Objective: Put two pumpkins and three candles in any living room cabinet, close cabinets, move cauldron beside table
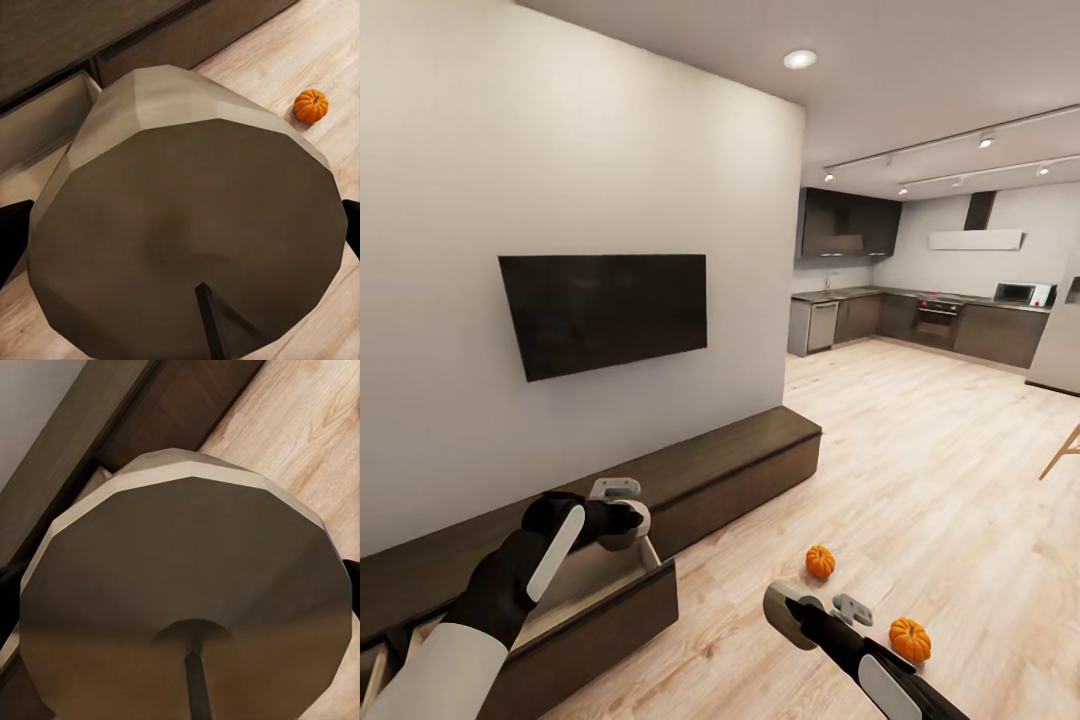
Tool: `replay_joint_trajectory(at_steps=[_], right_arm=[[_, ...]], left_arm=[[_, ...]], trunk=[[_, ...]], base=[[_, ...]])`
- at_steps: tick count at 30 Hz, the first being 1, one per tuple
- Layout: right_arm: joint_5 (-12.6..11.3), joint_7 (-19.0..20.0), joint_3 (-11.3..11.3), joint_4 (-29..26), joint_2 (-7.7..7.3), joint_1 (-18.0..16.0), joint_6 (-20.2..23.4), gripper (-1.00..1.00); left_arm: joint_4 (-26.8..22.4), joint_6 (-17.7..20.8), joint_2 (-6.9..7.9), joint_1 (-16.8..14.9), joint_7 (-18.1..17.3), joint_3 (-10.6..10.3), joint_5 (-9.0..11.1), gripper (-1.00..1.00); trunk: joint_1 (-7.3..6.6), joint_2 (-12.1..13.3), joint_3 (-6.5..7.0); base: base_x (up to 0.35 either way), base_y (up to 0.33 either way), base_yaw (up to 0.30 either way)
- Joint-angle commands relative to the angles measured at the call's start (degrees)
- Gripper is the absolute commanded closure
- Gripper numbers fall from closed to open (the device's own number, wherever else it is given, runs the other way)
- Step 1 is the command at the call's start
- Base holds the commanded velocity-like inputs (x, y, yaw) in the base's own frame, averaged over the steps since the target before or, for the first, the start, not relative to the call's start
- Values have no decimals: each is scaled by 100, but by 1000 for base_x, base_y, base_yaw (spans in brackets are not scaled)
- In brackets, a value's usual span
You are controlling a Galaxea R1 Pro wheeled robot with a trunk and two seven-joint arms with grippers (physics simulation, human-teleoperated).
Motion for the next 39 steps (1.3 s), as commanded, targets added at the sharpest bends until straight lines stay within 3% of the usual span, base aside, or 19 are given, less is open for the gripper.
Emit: replay_joint_trajectory(at_steps=[1, 8, 16, 30, 39], right_arm=[[-47, 0, 26, -5, -7, -6, 7, 100], [-41, 7, 27, -7, -17, -6, 6, 100], [242, -15, 20, -7, 7, -6, 6, 100], [277, -17, 19, -5, 9, -6, 6, 100], [279, -17, 20, -5, 11, -7, 6, 100]], left_arm=[[-6, 17, 7, -6, 42, -14, 47, 100], [-6, 19, 10, -6, 43, -14, 41, 100], [-12, 21, 10, -6, 41, -6, 48, 100], [-11, 21, 10, -6, 41, -6, 87, 100], [-8, 21, 10, -6, 41, -6, 99, 100]], trunk=[[-20, 31, 7], [-174, 312, 133], [-174, 312, 133], [-174, 312, 133], [-174, 312, 133]], base=[[0, 0, 3], [0, 0, 0], [0, 0, 195], [8, 4, 271], [84, 150, 272]])
